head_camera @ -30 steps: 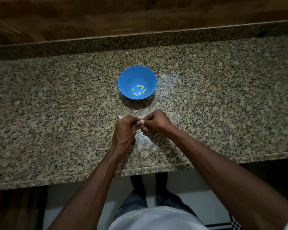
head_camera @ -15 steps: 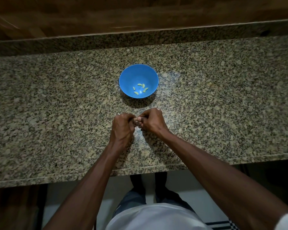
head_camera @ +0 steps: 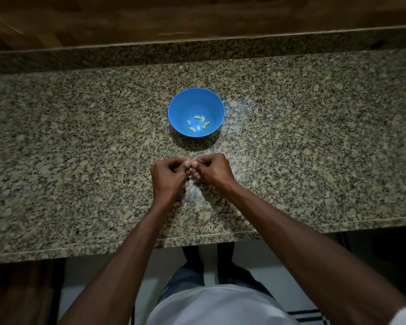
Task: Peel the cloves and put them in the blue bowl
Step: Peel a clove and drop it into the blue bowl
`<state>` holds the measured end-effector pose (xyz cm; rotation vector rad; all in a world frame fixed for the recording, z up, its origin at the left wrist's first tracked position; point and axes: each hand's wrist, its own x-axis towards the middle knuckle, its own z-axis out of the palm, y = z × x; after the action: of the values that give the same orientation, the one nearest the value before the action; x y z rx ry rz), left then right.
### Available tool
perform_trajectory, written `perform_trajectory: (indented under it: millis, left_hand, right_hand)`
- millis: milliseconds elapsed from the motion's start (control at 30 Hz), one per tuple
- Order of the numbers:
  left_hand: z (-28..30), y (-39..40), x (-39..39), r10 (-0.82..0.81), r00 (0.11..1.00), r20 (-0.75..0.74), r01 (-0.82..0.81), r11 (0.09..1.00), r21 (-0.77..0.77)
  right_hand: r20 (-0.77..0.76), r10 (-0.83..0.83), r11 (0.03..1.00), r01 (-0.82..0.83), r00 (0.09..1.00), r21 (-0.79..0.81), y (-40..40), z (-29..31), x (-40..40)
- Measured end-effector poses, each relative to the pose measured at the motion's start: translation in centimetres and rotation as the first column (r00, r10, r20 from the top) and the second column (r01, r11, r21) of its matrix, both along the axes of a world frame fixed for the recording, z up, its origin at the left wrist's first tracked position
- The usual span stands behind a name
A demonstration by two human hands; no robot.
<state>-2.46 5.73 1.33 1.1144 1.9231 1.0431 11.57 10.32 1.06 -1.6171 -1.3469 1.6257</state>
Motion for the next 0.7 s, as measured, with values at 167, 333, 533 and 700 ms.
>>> perform_trajectory:
  millis: [167,333,533,700]
  left_hand:
    - [-0.2,-0.3,-1.0,-0.134,0.991,0.004,0.134,0.991,0.014]
    - [-0.4,0.3,-1.4,-0.219,0.974,-0.054,0.219,0.976,0.004]
    - [-1.3,-0.1,-0.9,-0.169,0.973,0.156,0.174,0.985,-0.015]
    - [-2.1,-0.6,-0.8,-0.087,0.977,0.195,0.102,0.992,-0.070]
  right_hand:
    - [-0.067,0.201,0.969,-0.208,0.977,-0.135,1.2,0.5,1.1]
    - [-0.260,0.226,0.858,-0.318,0.939,-0.404,2.6,0.9,1.8]
    - [-0.266,0.297,0.824,-0.387,0.917,-0.414,3.1,0.0,2.5]
    - [0.139,0.456,0.890,-0.453,0.879,-0.056,2.4,0.1,1.8]
